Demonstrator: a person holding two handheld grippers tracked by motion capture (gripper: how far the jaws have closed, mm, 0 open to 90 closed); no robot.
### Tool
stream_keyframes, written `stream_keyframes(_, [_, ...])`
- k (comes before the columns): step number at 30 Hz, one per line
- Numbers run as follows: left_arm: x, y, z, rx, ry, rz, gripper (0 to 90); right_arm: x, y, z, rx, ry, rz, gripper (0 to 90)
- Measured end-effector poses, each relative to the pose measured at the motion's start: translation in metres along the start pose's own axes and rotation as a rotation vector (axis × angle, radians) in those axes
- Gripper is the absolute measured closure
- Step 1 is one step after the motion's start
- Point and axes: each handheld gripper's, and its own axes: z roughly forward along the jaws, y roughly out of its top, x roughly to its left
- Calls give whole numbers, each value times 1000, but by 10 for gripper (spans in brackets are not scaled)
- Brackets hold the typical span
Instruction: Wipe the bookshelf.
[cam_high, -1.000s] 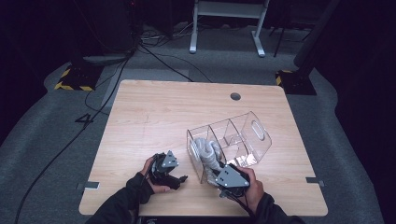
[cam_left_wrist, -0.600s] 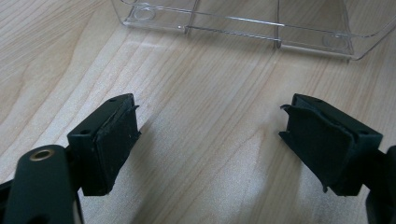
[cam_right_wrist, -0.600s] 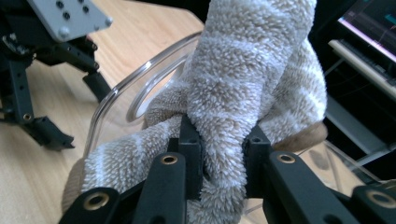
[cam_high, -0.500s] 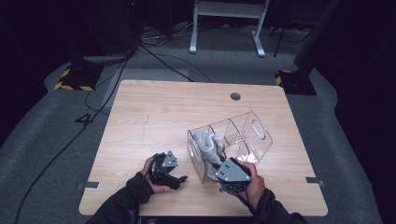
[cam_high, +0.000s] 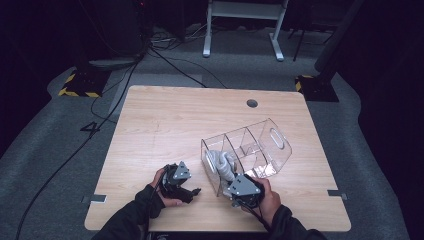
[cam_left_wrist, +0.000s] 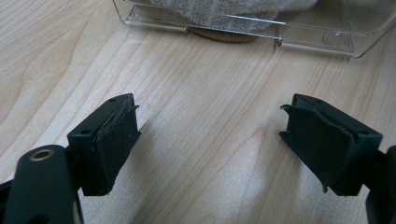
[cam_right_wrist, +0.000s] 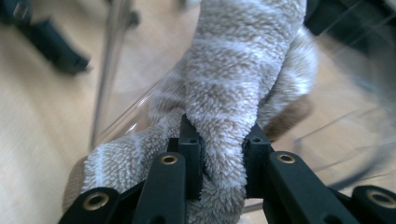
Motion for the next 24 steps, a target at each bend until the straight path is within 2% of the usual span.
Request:
stream_keyframes(3, [0,0,0,-4,0,-5,172,-11,15,-11,-51,-50,8,755])
stream_keyframes(5, [0,0,0,-1,-1,-1,172,-22,26,-20,-92,-70,40,755])
stream_keyframes(7, [0,0,0,-1,-1,-1,172,-27,35,-28,-117,-98,33,754])
stream_keyframes(9, [0,0,0,-1,-1,-1,172,-31,40,-35,-137,-111,32,754])
stream_keyframes(13, [0,0,0,-1,0,-2,172,-31,38,-37,-141,-106,49,755])
stream_keyframes(17, [0,0,0,-3,0,-5,172,-20,28,-28,-106,-77,25,754])
stream_keyframes(20, [0,0,0,-2,1,-2,172,-10,16,-15,-60,-47,9,754])
stream_keyframes(22, [0,0,0,0,1,0,172,-5,7,-7,-34,-17,26,754])
stream_keyframes(24, [0,0,0,-5,0,-2,171,1,-2,1,-1,8,9,754])
